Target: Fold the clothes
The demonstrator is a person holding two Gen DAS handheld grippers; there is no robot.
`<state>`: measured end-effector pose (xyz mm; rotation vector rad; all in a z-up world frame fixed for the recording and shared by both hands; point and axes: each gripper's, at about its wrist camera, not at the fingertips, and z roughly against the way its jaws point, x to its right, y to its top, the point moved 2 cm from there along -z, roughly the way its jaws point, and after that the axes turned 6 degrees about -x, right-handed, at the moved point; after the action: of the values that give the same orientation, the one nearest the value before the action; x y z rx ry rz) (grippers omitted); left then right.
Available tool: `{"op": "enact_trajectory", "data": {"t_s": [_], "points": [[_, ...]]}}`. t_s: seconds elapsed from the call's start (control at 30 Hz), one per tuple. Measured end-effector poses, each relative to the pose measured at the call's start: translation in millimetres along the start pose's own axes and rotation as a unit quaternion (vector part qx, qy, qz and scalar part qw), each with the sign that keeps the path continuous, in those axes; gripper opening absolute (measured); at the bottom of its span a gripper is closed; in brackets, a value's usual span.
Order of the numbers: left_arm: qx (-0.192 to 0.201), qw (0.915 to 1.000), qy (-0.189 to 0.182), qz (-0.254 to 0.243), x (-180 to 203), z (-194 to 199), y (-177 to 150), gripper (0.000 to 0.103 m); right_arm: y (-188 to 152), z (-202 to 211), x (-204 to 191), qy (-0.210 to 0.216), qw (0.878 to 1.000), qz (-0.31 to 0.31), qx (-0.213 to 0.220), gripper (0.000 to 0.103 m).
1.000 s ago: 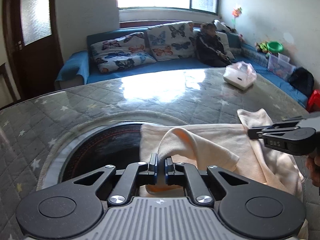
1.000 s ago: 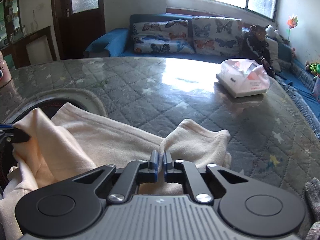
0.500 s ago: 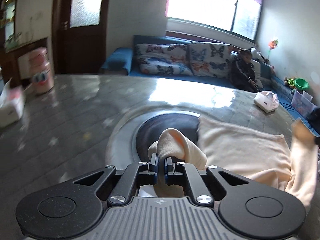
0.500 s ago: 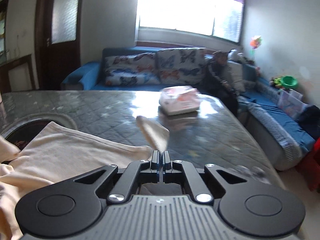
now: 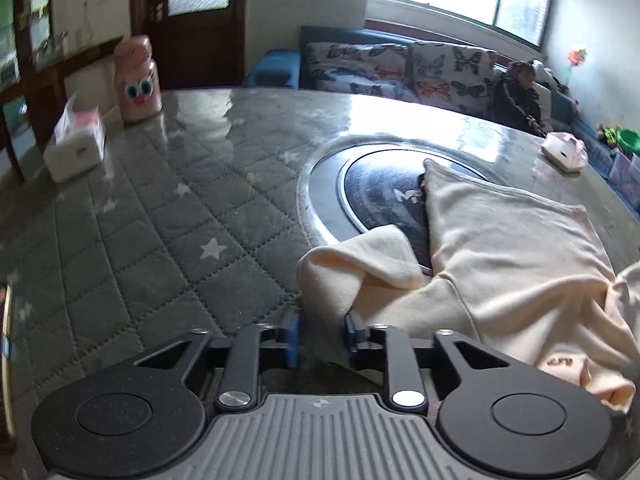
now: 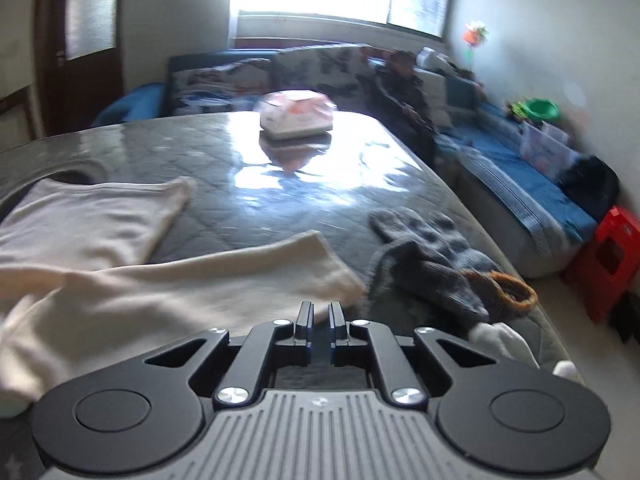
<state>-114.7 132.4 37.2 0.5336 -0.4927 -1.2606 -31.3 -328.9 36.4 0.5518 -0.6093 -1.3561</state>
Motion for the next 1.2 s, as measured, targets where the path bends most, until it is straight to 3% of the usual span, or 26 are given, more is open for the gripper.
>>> {"op": "enact_trajectory", "data": {"t_s": [0.1, 0.2, 0.43, 0.63, 0.67, 0.7, 0.77, 1.1, 1.2], "points": [[0.017, 0.9993, -0.019, -0.026, 15, 16, -3, 0.039, 2, 13, -20, 0.055, 0.998, 0.024, 0.004, 0.033], [0.029, 0.9967, -0.05, -0.057, 36, 28, -7, 0.04, 2, 13, -34, 0.046, 0.998, 0.047, 0.015, 0.037], [0.014, 0.9828, -0.133, -0.127, 87, 24, -20, 0.04, 7, -25, 2, -0.018, 1.0, -0.002, -0.006, 0.038], [-0.011, 0.9689, -0.173, -0.177, 122, 11, -33, 0.04, 3, -49, 30, 0.002, 0.997, -0.08, -0.021, 0.038], [-0.012, 0.9677, -0.175, -0.182, 125, 11, -34, 0.04, 3, -49, 30, 0.008, 0.996, -0.082, -0.019, 0.032], [-0.012, 0.967, -0.176, -0.183, 125, 12, -34, 0.04, 3, -48, 28, 0.014, 0.997, -0.08, -0.017, 0.019], [-0.01, 0.9657, -0.18, -0.187, 126, 13, -35, 0.04, 3, -46, 24, 0.02, 0.997, -0.069, -0.014, 0.007], [-0.002, 0.9588, -0.194, -0.207, 130, 17, -37, 0.04, 1, -5, 17, -0.078, 0.996, 0.001, 0.036, 0.006], [-0.008, 0.9558, -0.203, -0.212, 131, 11, -39, 0.034, -4, 4, 23, -0.098, 0.995, 0.013, 0.03, 0.006]]}}
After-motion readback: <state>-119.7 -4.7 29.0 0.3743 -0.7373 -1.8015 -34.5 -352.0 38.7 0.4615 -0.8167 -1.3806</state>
